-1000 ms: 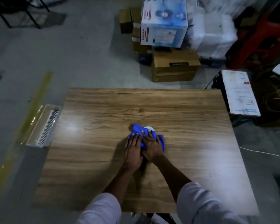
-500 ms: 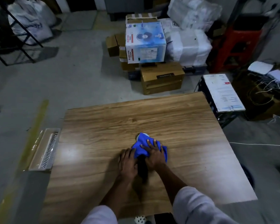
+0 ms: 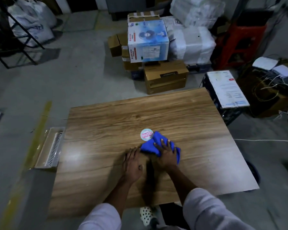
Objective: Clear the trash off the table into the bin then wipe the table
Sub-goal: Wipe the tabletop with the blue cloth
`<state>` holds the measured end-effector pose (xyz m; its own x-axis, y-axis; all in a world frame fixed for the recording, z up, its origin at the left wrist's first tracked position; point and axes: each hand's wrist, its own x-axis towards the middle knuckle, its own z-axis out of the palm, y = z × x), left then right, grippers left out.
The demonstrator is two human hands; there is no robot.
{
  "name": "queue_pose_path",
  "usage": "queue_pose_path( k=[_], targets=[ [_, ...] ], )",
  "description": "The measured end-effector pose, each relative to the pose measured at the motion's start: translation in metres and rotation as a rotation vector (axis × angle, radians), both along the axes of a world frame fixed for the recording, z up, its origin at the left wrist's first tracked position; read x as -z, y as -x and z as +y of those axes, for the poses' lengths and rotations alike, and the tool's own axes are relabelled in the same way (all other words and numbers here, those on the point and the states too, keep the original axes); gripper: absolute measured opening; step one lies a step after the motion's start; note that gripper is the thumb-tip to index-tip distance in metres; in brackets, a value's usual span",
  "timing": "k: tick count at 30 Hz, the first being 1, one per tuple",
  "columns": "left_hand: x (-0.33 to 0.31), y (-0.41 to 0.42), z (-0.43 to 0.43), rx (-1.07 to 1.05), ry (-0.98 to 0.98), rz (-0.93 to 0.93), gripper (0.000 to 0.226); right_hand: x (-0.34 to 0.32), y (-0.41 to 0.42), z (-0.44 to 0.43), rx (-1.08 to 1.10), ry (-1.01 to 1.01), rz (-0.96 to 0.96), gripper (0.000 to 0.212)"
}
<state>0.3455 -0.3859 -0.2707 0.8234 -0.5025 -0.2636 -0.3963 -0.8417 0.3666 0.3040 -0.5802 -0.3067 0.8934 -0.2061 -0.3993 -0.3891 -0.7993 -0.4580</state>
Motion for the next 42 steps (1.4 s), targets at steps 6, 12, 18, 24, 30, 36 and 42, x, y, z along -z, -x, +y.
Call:
queue_pose_path(
  k=[6, 12, 18, 24, 30, 36, 42],
  targets=[
    [0.02, -0.004, 0.015, 0.101, -0.005, 0.051, 0.087, 0.005, 0.006, 0.012, -0.505, -0.051, -0.011, 0.082],
    [0.006, 0.005, 0.007, 0.145, -0.079, -0.017, 0.074, -0.008, 0.001, 0.009, -0.272, -0.056, 0.024, 0.1],
    [-0.007, 0.021, 0.006, 0.164, -0.069, 0.085, 0.072, -0.013, 0.035, 0.04, -0.286, -0.096, 0.095, 0.118],
    [0.001, 0.03, 0.031, 0.147, 0.227, -0.067, 0.052, -0.059, 0.017, 0.0, -0.371, -0.165, 0.17, 0.048],
    [0.004, 0.045, 0.042, 0.0, 0.342, -0.03, 0.054, -0.053, 0.019, -0.016, -0.04, -0.006, 0.093, 0.074],
    [0.013, 0.064, 0.054, -0.014, 0.419, -0.06, 0.055, -0.022, 0.063, 0.076, -0.272, 0.206, 0.238, 0.064],
    [0.024, 0.069, 0.053, -0.051, 0.447, -0.173, 0.034, -0.026, 0.094, 0.109, -0.47, 0.154, 0.134, 0.043]
  ],
)
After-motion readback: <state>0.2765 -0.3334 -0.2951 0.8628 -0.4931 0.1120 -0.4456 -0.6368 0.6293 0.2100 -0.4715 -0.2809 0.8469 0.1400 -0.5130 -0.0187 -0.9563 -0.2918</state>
